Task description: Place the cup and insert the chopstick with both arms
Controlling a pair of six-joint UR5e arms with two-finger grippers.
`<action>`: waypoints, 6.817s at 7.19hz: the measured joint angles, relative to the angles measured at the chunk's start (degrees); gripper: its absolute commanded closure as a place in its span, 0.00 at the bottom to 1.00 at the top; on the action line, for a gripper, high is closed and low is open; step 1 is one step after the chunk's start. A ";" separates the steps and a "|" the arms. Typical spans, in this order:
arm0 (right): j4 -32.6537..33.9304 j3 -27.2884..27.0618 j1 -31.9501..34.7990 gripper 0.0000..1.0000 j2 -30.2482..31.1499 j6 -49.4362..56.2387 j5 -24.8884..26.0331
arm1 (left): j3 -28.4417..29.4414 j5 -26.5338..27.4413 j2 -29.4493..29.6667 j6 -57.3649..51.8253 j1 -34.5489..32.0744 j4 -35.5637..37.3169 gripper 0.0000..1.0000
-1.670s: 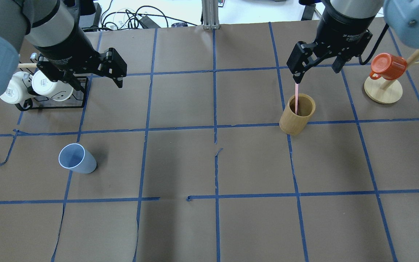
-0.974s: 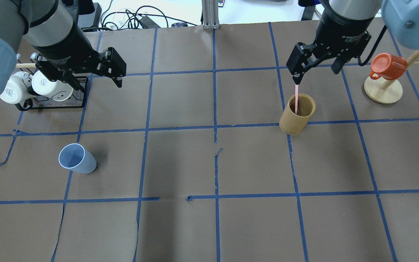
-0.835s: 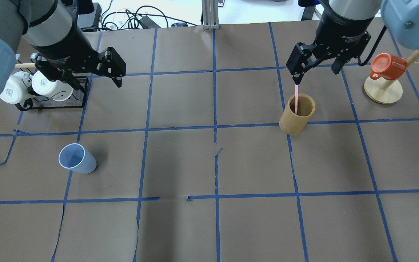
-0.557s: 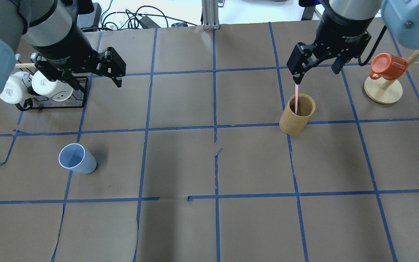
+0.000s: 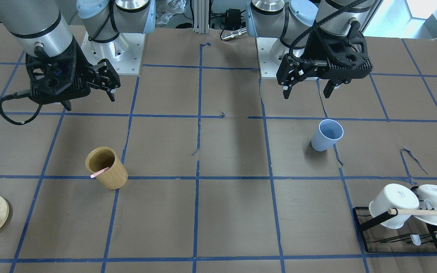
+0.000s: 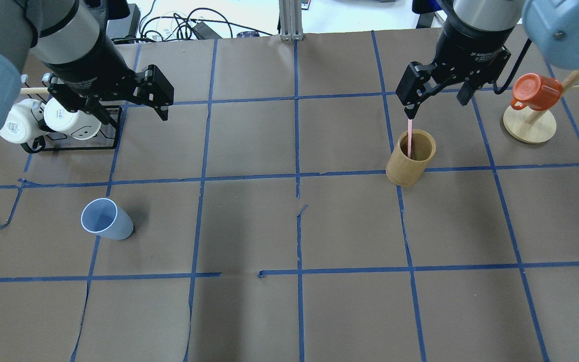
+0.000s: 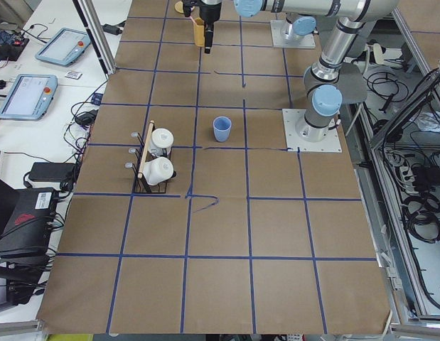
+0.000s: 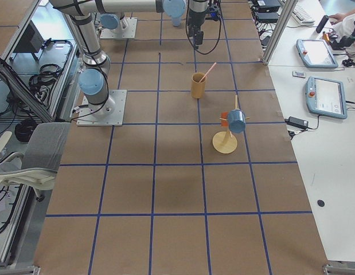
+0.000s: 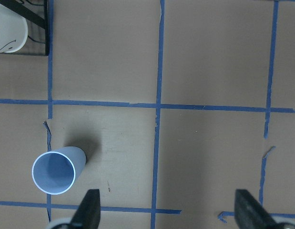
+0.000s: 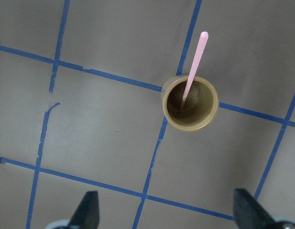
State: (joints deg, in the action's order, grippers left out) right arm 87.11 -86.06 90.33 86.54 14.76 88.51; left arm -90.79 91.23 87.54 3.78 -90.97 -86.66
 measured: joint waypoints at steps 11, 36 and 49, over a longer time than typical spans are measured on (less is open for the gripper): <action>3.72 3.58 -0.07 0.00 -5.81 -2.29 -0.31 | -0.13 0.18 -0.17 -0.13 0.01 0.00 0.00; -4.22 13.46 0.55 0.99 -21.80 -3.33 4.22 | -18.99 -3.25 9.78 16.67 -3.57 24.58 1.00; 0.03 13.54 0.53 1.00 -8.36 -2.46 -1.60 | 3.92 -9.20 27.57 32.67 -18.32 25.98 0.00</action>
State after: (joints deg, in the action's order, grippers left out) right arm 87.14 -72.52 90.86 78.18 12.30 86.91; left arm -86.87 82.03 115.11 36.45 -109.28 -60.68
